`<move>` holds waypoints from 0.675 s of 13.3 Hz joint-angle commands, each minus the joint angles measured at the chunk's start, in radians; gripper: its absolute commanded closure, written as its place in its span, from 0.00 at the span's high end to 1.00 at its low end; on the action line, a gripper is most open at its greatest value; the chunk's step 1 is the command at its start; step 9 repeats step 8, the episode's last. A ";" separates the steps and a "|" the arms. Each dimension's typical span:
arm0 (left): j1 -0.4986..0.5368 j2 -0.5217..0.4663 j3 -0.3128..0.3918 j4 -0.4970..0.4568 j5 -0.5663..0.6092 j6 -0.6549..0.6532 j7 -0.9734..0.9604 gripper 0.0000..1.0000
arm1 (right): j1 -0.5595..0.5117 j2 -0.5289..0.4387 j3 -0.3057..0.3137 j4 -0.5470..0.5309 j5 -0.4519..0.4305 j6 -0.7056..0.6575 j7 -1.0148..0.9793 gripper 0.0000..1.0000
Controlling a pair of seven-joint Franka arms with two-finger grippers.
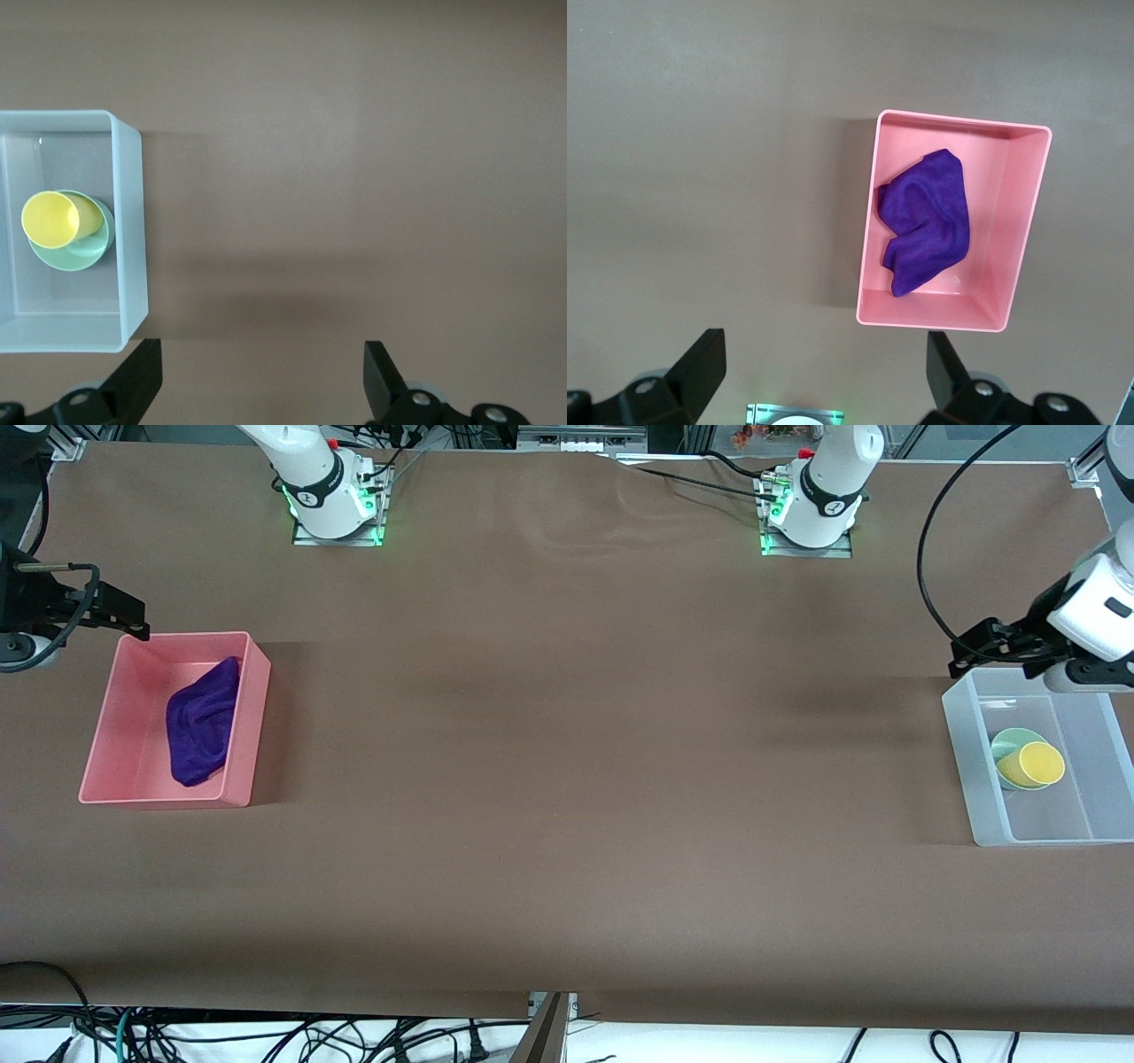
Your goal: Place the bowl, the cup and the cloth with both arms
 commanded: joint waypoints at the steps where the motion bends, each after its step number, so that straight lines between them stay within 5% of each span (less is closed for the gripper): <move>1: -0.018 -0.024 0.013 -0.041 -0.012 0.027 0.007 1.00 | -0.003 -0.001 -0.001 0.010 0.010 -0.006 0.014 1.00; 9: -0.027 -0.024 0.012 -0.043 -0.012 0.027 0.010 1.00 | -0.006 -0.001 -0.002 0.010 0.013 -0.006 0.014 1.00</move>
